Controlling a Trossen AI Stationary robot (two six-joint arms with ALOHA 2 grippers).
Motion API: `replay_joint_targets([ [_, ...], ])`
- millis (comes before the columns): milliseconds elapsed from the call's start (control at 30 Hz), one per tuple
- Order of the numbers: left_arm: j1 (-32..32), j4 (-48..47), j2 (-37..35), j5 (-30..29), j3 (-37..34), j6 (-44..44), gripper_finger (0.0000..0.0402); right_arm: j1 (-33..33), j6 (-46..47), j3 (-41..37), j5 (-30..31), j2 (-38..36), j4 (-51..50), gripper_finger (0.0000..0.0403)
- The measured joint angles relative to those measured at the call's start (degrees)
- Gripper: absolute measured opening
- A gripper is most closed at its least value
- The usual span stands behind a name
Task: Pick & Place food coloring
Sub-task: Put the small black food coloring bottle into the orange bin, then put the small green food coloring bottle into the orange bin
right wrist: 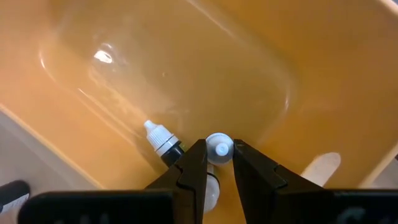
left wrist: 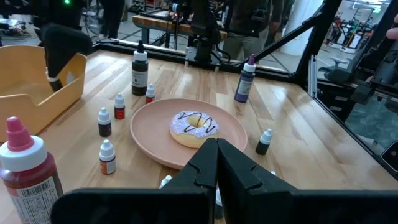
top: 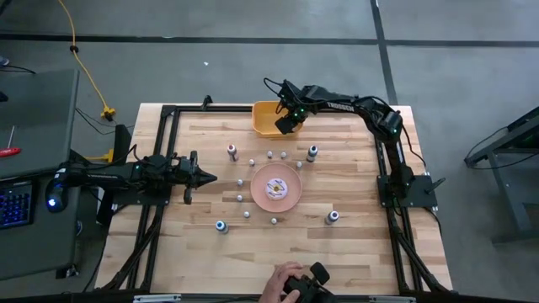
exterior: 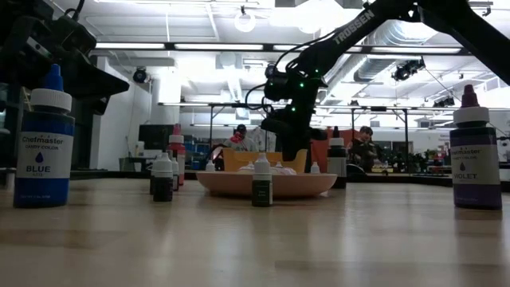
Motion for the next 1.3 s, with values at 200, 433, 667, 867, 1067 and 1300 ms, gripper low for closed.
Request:
replay_joint_targets([
  [200,0.02,-0.01,0.00,0.01,0.01,0.01,0.0001,0.00,-0.08,0.00,0.00,-0.02,-0.69,0.0067],
  [433,0.01,-0.01,0.00,0.00,0.01,0.01,0.0001,0.00,-0.13,0.00,0.11,-0.04,-1.45,0.0067],
  [667,0.02,-0.01,0.00,0.01,0.01,0.01,0.0001,0.02,-0.47,0.00,-0.03,-0.07,-1.43,0.0068],
  [867,0.02,-0.01,0.00,0.01,-0.01,-0.01,0.0001,0.02,-1.09,0.00,-0.83,-0.07,-1.39,0.0069],
  [1067,0.02,-0.01,0.00,0.00,0.01,0.01,0.0001,0.04,-1.51,0.00,-0.69,-0.09,-1.36,0.0120],
  [1300,0.01,-0.01,0.00,0.01,0.00,0.00,0.0001,0.07,-1.46,0.02,1.62,-0.09,-1.36,0.0174],
])
